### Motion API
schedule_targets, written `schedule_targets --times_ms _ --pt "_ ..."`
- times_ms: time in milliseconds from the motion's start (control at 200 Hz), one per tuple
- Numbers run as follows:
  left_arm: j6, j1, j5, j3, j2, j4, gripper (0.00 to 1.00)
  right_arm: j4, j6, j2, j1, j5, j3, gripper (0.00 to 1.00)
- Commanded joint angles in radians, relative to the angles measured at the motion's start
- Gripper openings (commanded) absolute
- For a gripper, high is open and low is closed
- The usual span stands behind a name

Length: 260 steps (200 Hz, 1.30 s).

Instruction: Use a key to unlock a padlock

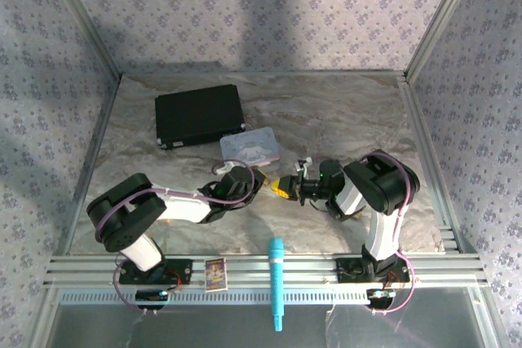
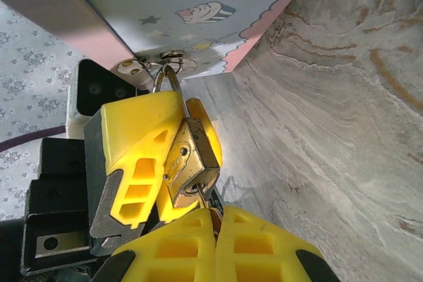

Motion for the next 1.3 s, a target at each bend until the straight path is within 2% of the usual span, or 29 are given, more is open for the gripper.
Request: schedule_targets --times_ms 0,235,355,430,625,770,899,1034,1294 --pt "0.024 -0.052 0.222 0.093 0.001 -0.006 0.00 0.008 -0.050 -0.018 0.022 0.082 0.064 0.00" --pt "0.017 -0.052 0.250 0.080 -0.030 -0.029 0.00 -0.014 -0.075 0.029 -0.064 0.061 0.031 0.00" --pt "0.033 -0.068 0.234 0.098 -0.038 -0.079 0.00 0.026 -0.049 0.035 -0.031 0.077 0.055 0.00" --pt "0.022 -0.065 0.228 0.085 -0.033 -0.061 0.00 -0.028 -0.075 -0.004 -0.003 0.100 0.065 0.00" --pt "0.023 -0.040 0.186 0.066 -0.035 -0.111 0.00 -0.159 -0.146 -0.127 0.012 0.135 0.010 0.22" --pt "0.025 -0.001 0.185 0.057 -0.017 -0.099 0.00 -0.284 -0.206 -0.198 0.035 0.157 -0.039 0.31" --pt "0.036 0.016 0.173 0.061 -0.015 -0.115 0.00 -0.361 -0.237 -0.237 0.071 0.187 -0.065 0.29" --pt "0.030 0.015 0.164 0.067 -0.009 -0.117 0.00 -0.368 -0.244 -0.262 0.079 0.206 -0.104 0.18" --pt "0.037 0.013 0.160 0.082 -0.002 -0.132 0.00 -0.399 -0.260 -0.301 0.085 0.224 -0.140 0.20"
